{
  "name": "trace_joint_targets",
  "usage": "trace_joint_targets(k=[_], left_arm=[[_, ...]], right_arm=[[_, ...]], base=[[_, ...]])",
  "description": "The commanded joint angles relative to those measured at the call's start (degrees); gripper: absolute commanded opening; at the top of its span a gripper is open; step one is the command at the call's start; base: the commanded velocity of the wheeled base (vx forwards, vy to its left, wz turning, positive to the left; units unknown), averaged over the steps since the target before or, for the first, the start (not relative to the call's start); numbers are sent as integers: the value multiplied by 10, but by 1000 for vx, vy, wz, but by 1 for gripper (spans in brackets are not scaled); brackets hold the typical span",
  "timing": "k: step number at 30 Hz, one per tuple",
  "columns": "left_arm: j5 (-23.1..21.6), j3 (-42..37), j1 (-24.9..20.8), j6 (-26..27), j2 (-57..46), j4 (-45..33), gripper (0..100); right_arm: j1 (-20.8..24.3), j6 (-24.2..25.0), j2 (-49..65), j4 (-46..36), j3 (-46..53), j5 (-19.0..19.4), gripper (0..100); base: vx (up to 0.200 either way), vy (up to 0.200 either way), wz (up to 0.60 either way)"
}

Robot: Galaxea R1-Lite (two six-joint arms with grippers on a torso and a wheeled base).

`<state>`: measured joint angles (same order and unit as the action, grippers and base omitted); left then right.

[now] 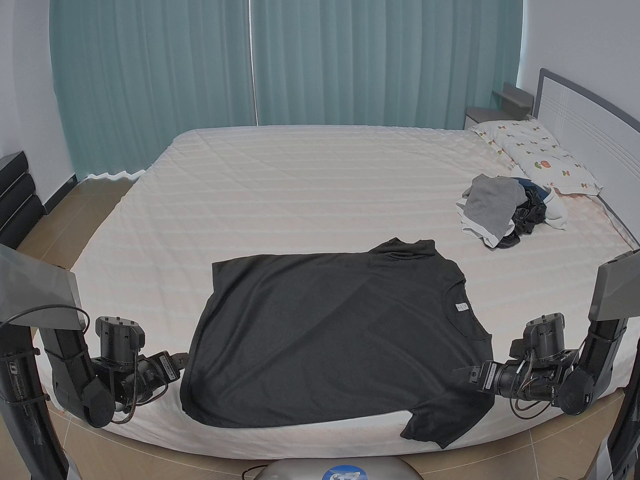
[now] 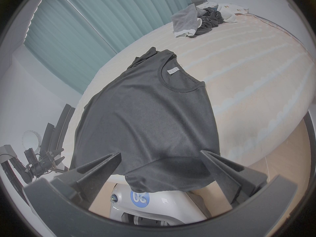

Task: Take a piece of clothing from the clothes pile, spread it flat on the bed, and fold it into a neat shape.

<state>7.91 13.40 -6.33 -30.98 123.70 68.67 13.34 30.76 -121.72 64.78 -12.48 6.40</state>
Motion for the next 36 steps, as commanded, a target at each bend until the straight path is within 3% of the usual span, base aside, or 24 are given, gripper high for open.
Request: trace_joint_targets(k=[1,6,14,21,24,29,36], left_arm=[[-2,2,1,0,1,1,100],[-2,6,0,-13,1,1,100],[-2,38,1,-58,2,1,100],[-1,133,-4,-84,5,-11,100],[0,218,0,-83,26,-67,100],[-2,363,7,-86,98,-135,100],[1,573,9,-88,197,-250,100]], right_arm=[[0,0,1,1,0,0,100],[1,1,0,1,0,0,100],[2,1,-1,1,0,0,100],[8,22,0,1,-4,1,100],[17,60,1,14,-11,-1,100],[23,73,-4,61,2,-31,100],[38,96,-21,68,-3,-36,100]], base=[[200,0,0],[200,0,0],[0,0,0],[0,0,0],[0,0,0],[0,0,0],[0,0,0]])
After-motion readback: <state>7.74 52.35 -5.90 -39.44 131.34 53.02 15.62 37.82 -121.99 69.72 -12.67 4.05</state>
